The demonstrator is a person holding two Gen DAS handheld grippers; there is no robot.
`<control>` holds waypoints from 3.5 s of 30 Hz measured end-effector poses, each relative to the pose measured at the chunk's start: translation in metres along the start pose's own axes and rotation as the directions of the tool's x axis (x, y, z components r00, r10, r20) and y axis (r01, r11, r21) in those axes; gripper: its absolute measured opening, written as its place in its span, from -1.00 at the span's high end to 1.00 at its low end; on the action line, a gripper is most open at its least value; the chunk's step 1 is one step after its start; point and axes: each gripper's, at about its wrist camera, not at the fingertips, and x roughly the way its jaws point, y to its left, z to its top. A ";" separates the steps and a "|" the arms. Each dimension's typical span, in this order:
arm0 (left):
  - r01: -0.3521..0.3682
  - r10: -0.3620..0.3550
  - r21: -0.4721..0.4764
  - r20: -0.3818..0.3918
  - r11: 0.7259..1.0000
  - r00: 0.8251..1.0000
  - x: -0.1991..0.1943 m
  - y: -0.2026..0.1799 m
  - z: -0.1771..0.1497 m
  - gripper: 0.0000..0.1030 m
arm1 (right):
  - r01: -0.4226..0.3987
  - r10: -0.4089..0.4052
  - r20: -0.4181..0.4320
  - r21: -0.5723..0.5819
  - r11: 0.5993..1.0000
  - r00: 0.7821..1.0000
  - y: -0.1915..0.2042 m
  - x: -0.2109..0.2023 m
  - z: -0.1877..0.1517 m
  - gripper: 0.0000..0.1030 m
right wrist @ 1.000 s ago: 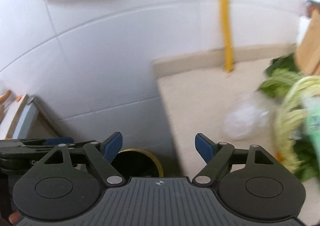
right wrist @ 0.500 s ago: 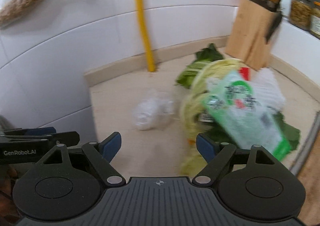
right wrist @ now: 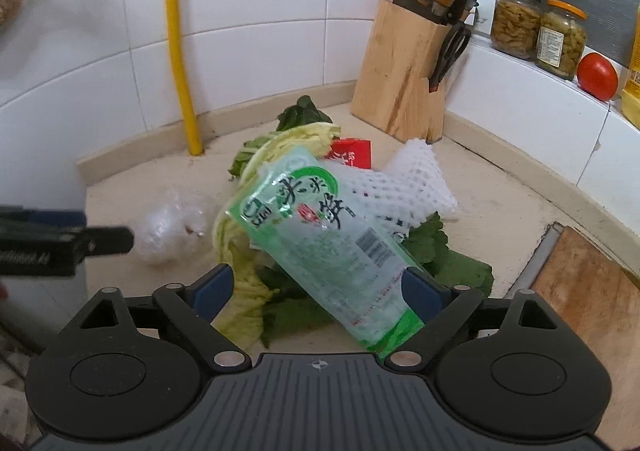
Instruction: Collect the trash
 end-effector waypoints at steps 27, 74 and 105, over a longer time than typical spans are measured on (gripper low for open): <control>-0.037 0.036 -0.010 -0.115 0.999 0.993 0.082 -0.002 0.015 -0.36 | -0.027 0.009 -0.123 -0.145 0.989 0.992 -0.010 0.060 0.025 -0.95; 0.029 -0.029 0.032 0.021 0.999 0.999 0.034 0.014 0.017 -0.46 | -0.049 0.005 -0.218 -0.200 0.979 0.976 0.026 0.038 0.012 -0.53; 0.149 -0.146 0.046 -0.066 0.988 0.987 0.033 0.014 0.004 0.44 | -0.199 0.188 -0.282 -0.012 0.980 0.941 0.005 0.034 0.006 0.69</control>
